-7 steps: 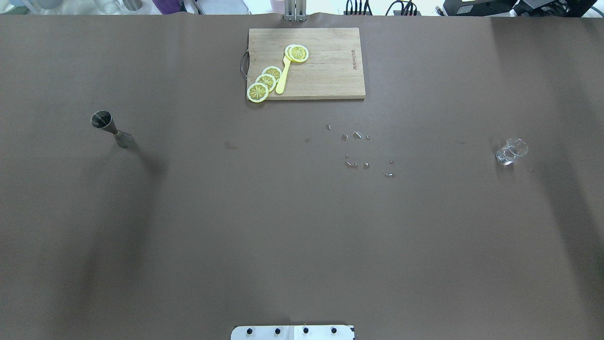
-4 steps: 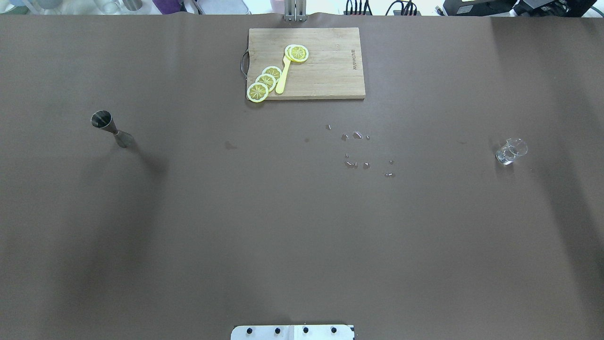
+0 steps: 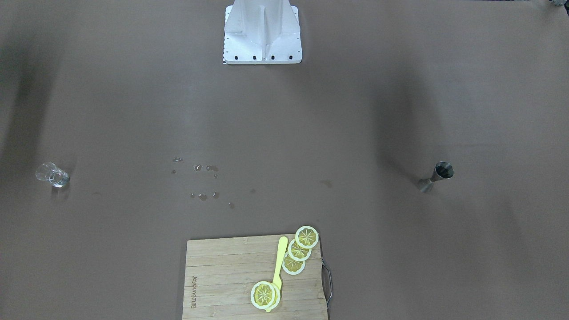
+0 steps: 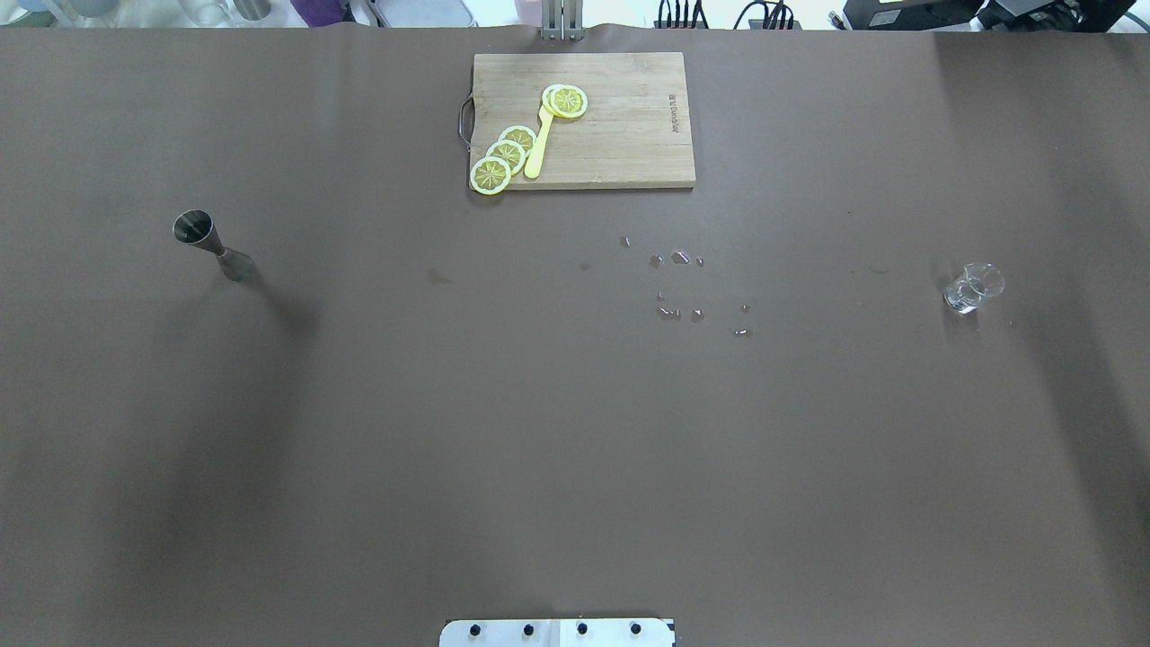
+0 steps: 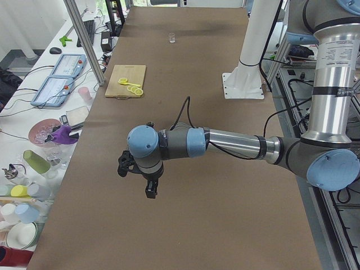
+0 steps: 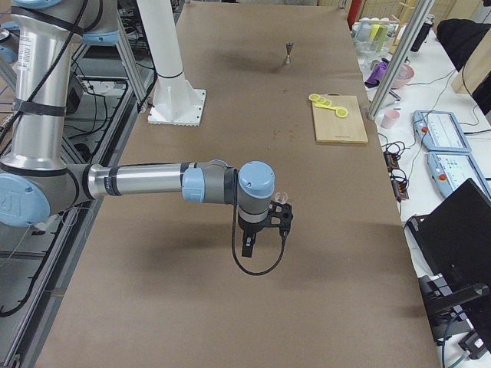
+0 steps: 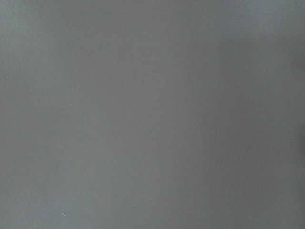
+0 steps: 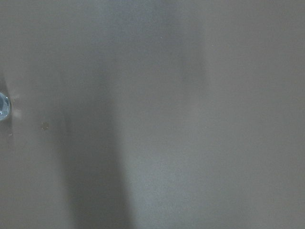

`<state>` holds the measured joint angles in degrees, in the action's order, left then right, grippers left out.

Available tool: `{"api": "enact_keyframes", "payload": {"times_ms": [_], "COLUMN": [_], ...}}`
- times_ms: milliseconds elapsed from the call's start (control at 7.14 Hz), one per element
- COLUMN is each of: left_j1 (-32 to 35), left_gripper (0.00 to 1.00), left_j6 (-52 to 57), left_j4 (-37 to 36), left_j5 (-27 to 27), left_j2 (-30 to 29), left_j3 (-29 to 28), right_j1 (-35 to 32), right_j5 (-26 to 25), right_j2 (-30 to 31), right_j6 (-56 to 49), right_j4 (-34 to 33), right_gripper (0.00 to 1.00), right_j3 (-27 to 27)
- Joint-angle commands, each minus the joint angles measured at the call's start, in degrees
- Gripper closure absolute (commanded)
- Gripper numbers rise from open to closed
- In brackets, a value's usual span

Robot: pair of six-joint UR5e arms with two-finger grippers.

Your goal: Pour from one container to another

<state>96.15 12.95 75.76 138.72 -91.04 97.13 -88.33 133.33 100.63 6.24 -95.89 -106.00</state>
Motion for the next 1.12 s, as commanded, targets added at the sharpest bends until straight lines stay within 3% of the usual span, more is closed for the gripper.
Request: {"api": "enact_keyframes", "payload": {"times_ms": [0,980], "left_j1": [0.0,0.18], "left_gripper": [0.02,0.02], "left_j6": [-0.03,0.06], "left_j4": [0.09,0.09], "left_j5": [0.06,-0.2], "left_j2": [0.07,0.16], "left_j3": [-0.01,0.78], "right_j1": [0.0,0.0], "right_j5": [0.0,-0.08], "right_j2": [0.0,0.0], "right_j6": [0.0,0.0], "right_j4": [0.0,0.0], "right_gripper": [0.0,0.0], "right_j3": [0.09,0.44]}}
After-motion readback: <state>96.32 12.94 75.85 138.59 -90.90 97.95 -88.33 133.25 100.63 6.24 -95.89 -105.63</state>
